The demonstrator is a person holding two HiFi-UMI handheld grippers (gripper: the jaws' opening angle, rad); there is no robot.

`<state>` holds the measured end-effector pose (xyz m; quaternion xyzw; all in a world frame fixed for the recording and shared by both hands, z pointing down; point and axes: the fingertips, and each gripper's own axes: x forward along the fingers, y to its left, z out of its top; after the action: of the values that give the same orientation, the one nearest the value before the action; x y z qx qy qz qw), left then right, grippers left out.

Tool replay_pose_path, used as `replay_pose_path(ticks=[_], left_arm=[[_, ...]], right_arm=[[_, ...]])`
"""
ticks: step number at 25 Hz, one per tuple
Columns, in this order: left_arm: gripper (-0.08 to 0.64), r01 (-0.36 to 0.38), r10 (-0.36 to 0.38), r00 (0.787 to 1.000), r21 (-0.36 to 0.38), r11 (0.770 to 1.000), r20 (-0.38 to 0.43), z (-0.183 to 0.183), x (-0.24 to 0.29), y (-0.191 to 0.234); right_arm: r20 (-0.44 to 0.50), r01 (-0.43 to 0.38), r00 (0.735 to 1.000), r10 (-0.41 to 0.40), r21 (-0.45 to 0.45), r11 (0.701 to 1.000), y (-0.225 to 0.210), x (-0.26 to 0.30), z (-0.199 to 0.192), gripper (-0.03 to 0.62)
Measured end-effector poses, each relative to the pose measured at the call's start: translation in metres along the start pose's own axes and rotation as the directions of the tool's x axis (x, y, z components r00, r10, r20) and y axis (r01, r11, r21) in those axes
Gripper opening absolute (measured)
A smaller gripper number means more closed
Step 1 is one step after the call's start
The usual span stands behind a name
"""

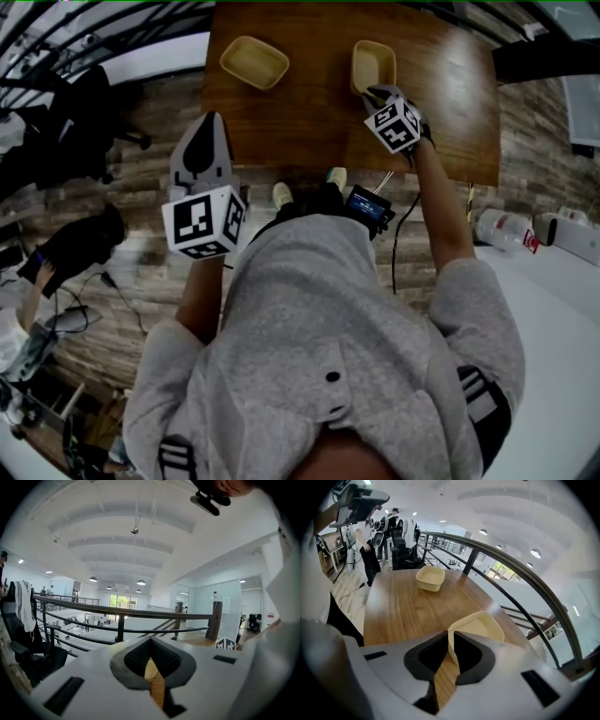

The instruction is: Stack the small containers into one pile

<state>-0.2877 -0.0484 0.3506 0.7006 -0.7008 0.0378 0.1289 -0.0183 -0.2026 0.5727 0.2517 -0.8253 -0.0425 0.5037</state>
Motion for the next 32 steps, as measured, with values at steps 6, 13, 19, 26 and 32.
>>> replay_pose_path(ticks=[6,13,19,26,32], left_arm=[[0.011,0.049,-0.049,0.999,0.023,0.999,-0.021,-0.007,0.006,-0.012],[0.011,0.118,-0.112,0.99,0.062,0.991,-0.084,-0.029,0.033,-0.021],[0.011,0.2,-0.183,0.972,0.107,0.974,-0.148,-0.045,0.051,-0.044],[0.014,0.262,-0.225,0.953,0.183,0.948,-0.203,-0.06,0.081,-0.044],[0.035,0.317,-0.236,0.928,0.278,0.907,-0.287,-0.082,0.104,-0.043]], right_arm=[[0.047,0.051,0.997,-0.058,0.135,0.989,0.005,-0.025,-0.005,0.015],[0.135,0.092,0.982,-0.13,0.255,0.962,0.002,-0.062,0.013,0.015],[0.163,0.13,0.969,-0.187,0.308,0.942,-0.001,-0.098,0.011,0.015],[0.193,0.143,0.953,-0.236,0.401,0.905,0.001,-0.123,0.02,0.015],[0.218,0.136,0.941,-0.258,0.456,0.88,0.01,-0.137,0.028,0.015]])
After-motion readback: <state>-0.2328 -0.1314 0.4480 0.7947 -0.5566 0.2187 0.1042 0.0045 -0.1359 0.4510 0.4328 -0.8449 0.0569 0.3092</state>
